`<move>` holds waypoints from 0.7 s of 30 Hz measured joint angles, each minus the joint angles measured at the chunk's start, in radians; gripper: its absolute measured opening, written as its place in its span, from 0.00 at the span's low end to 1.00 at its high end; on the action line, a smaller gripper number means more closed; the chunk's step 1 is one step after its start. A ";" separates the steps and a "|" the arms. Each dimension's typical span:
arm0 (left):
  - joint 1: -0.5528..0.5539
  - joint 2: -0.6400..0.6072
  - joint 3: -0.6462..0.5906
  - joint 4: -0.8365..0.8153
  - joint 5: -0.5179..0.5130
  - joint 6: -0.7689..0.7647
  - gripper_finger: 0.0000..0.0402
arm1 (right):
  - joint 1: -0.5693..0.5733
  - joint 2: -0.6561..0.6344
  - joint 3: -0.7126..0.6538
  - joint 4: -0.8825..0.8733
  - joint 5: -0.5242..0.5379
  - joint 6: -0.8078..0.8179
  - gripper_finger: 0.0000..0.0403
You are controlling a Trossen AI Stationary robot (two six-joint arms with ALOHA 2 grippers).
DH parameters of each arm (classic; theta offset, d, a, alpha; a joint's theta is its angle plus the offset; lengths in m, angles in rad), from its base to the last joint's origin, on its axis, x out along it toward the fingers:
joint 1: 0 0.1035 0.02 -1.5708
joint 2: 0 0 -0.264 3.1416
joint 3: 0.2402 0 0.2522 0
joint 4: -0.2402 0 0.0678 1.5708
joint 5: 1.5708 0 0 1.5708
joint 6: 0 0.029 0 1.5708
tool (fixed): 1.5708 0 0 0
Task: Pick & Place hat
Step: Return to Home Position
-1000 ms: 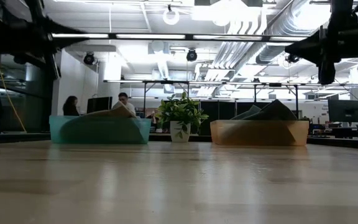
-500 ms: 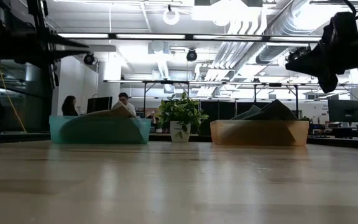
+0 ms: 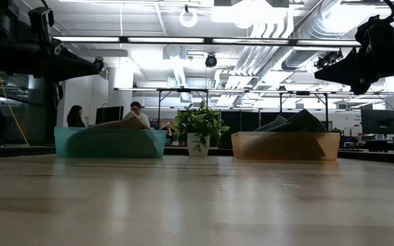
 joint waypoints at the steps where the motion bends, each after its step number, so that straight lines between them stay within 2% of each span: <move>1: 0.000 0.000 0.000 -0.012 0.000 -0.001 0.00 | 0.000 0.000 0.000 -0.004 0.000 -0.003 0.00; 21: 0.000 0.000 -0.001 -0.019 0.008 -0.002 0.00 | 0.000 0.000 0.000 -0.012 0.000 0.008 0.00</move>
